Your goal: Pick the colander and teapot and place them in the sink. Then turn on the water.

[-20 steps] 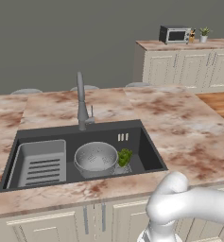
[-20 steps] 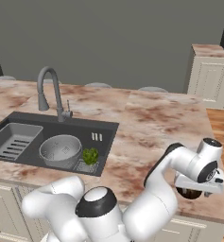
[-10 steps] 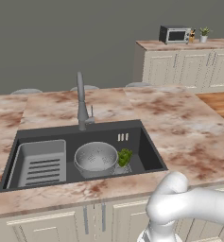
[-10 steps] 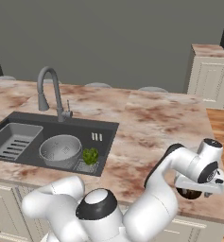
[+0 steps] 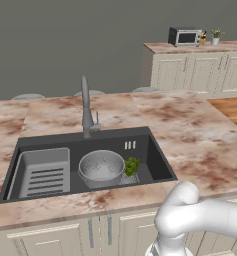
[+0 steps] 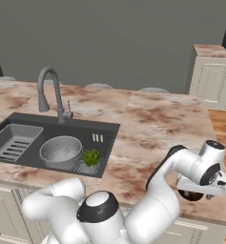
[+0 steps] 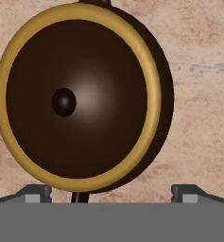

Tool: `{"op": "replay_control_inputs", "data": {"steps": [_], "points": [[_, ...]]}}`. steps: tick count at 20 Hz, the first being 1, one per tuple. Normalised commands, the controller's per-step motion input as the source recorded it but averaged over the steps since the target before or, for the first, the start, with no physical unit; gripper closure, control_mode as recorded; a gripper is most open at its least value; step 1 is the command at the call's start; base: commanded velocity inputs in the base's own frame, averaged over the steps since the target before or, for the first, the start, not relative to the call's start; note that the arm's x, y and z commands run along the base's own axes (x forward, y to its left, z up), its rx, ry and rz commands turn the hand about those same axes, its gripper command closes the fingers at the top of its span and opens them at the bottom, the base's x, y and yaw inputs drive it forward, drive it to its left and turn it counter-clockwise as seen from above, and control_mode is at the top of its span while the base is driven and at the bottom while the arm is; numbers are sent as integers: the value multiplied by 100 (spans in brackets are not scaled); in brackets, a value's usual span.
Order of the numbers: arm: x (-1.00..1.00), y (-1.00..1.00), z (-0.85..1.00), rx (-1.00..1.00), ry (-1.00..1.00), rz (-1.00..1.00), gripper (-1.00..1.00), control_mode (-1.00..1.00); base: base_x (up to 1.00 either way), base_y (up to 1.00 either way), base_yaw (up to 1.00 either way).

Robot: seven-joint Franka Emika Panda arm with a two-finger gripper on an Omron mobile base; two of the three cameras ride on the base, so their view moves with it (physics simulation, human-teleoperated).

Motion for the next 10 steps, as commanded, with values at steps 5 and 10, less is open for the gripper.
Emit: {"op": "replay_control_inputs", "data": {"steps": [5, 10], "points": [[0, 4, -12, 0, 0, 0, -100, -100, 0, 0, 0], [-4, 8, -13, 0, 0, 0, -100, -100, 0, 0, 0]]}}
